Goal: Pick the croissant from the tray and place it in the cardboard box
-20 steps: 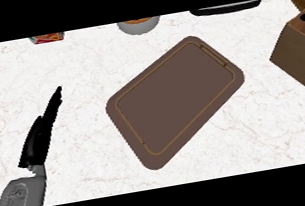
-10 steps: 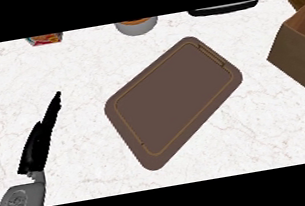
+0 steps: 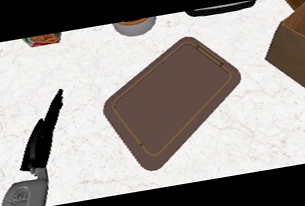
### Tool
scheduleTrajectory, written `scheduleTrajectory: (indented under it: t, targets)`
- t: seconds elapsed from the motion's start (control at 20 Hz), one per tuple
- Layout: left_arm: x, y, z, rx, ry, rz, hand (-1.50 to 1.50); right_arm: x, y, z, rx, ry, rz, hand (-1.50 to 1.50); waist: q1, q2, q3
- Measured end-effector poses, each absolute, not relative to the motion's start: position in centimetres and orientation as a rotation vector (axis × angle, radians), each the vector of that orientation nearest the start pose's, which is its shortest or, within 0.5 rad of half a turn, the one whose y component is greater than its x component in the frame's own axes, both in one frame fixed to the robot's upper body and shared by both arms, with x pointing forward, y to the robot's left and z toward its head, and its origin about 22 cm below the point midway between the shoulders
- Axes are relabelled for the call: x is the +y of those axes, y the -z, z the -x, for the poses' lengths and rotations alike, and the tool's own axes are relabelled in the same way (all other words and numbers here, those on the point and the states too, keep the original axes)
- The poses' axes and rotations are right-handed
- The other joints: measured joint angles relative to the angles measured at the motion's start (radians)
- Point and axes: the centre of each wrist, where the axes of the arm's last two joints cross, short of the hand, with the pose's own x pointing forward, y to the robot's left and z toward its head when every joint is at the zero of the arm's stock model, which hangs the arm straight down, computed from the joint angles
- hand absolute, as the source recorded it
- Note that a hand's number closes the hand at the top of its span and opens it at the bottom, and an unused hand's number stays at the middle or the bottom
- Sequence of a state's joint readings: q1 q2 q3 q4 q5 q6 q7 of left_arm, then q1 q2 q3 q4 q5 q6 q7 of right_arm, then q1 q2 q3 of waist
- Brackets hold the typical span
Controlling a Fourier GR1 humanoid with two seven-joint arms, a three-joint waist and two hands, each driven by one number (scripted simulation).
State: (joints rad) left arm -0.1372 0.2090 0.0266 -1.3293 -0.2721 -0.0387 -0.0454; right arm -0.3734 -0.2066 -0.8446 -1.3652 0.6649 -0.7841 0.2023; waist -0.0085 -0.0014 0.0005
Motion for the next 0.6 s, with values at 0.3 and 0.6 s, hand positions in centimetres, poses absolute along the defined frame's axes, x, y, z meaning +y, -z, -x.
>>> scheduleTrajectory:
  t: [0.3,0.6]
  targets:
    - [28.4,0.6,-27.4,-1.465,0.417,-0.326,0.0,-44.4,-6.1,-21.7,-1.253,0.909,1.606,-1.5,0.002,0.0,0.0]
    - [28.2,0.5,-27.2,-1.466,0.416,-0.325,0.0,-44.4,-3.9,-16.7,-1.243,0.875,1.622,-1.5,0.003,0.0,0.0]
